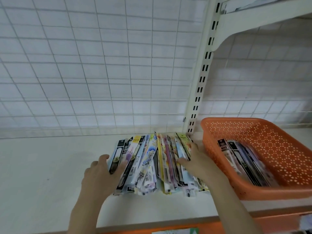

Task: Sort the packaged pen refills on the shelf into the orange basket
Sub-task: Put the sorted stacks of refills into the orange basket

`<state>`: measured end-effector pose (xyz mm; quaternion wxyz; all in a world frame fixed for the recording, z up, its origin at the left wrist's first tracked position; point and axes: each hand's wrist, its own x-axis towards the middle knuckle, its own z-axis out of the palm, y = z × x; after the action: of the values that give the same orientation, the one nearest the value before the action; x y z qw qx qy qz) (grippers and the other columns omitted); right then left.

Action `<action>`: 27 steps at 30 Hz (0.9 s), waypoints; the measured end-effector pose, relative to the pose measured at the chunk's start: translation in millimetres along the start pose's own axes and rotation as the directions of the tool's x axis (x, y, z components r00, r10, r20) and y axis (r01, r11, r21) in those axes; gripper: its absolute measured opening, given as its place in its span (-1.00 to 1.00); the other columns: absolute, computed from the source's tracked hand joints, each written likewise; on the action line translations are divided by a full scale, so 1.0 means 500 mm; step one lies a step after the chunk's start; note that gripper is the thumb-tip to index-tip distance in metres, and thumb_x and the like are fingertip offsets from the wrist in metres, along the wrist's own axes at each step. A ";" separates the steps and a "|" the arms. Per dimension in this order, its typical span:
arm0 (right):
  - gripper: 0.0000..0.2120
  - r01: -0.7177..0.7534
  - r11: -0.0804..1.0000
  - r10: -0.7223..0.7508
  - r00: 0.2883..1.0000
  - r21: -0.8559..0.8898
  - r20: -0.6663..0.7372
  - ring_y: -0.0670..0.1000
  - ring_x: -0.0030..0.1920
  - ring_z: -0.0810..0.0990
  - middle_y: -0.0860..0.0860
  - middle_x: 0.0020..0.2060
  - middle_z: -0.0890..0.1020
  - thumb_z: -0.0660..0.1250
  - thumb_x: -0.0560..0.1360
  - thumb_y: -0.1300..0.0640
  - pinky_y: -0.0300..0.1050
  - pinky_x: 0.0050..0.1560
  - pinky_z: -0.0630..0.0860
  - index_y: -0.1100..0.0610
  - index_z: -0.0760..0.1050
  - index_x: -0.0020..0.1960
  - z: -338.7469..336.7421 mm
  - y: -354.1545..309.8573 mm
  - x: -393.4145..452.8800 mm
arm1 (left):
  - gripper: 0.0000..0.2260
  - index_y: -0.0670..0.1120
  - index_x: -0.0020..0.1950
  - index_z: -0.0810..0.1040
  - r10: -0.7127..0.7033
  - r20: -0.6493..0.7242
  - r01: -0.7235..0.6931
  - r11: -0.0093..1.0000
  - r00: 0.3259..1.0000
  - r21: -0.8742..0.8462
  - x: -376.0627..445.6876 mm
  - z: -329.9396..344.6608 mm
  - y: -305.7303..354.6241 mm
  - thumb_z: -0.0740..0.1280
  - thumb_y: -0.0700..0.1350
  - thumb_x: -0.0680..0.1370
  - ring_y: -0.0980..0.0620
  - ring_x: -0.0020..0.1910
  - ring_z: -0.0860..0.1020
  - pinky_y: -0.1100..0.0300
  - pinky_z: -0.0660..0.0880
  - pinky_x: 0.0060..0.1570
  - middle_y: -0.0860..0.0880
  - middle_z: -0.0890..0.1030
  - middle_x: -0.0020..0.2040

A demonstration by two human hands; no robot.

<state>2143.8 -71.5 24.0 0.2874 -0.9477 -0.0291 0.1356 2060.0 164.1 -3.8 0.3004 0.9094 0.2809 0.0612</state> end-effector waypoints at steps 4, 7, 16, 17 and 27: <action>-0.49 0.023 1.000 -0.024 0.998 -0.019 -0.060 -0.10 -0.41 0.44 0.05 -0.08 0.53 0.17 0.60 0.04 -0.27 -0.50 0.27 0.04 0.04 0.47 0.014 -0.003 0.001 | -0.17 -0.13 0.43 0.20 -0.015 0.139 0.006 0.998 0.990 0.062 0.011 0.000 0.041 0.22 0.40 0.37 -0.17 0.24 0.43 0.01 0.39 0.20 -0.18 0.44 0.26; -0.52 0.015 0.999 -0.019 0.996 -0.043 -0.082 -0.07 -0.43 0.43 0.04 -0.20 0.50 0.10 0.62 0.08 -0.25 -0.53 0.23 0.01 0.02 0.49 0.016 0.002 0.003 | -0.21 -0.16 0.31 0.28 0.015 0.204 -0.049 0.986 0.979 0.160 0.013 0.006 0.068 0.28 0.41 0.33 -0.15 0.18 0.44 0.04 0.43 0.14 -0.16 0.44 0.19; -0.39 0.023 1.000 -0.023 1.000 -0.013 -0.014 -0.04 -0.35 0.54 0.09 0.04 0.54 0.19 0.59 0.02 -0.35 -0.51 0.35 -0.03 -0.07 0.51 0.003 0.001 0.001 | -0.67 -0.13 -0.12 0.44 0.025 0.325 0.034 0.984 0.946 -0.173 0.032 -0.001 0.080 0.52 0.00 0.35 0.11 -0.28 0.51 0.31 0.40 -0.43 -0.02 0.54 -0.20; -0.33 0.023 1.000 -0.023 1.000 -0.004 0.004 0.01 -0.19 0.60 0.09 0.15 0.51 0.22 0.57 0.00 -0.30 -0.35 0.43 0.00 -0.11 0.52 0.000 0.000 0.001 | -0.75 -0.13 -0.16 0.50 0.042 0.331 0.034 0.975 0.943 -0.218 0.031 -0.002 0.077 0.51 -0.05 0.36 0.11 -0.30 0.55 0.29 0.47 -0.40 -0.03 0.59 -0.21; -0.38 -0.043 0.994 0.039 0.999 -0.099 -0.036 0.16 0.04 0.54 0.22 0.18 0.46 0.15 0.56 -0.10 -0.07 -0.09 0.42 0.06 -0.05 0.49 0.015 -0.001 0.018 | -0.24 -0.18 0.11 0.38 0.001 0.275 -0.006 1.000 0.961 0.017 0.019 0.029 0.089 0.26 0.45 0.28 -0.16 0.07 0.54 -0.02 0.52 0.10 -0.18 0.52 0.07</action>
<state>2150.2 -65.7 16.3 0.2373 -0.9634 -0.0115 0.1239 2093.0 132.4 9.9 0.3285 0.9122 0.2355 -0.0675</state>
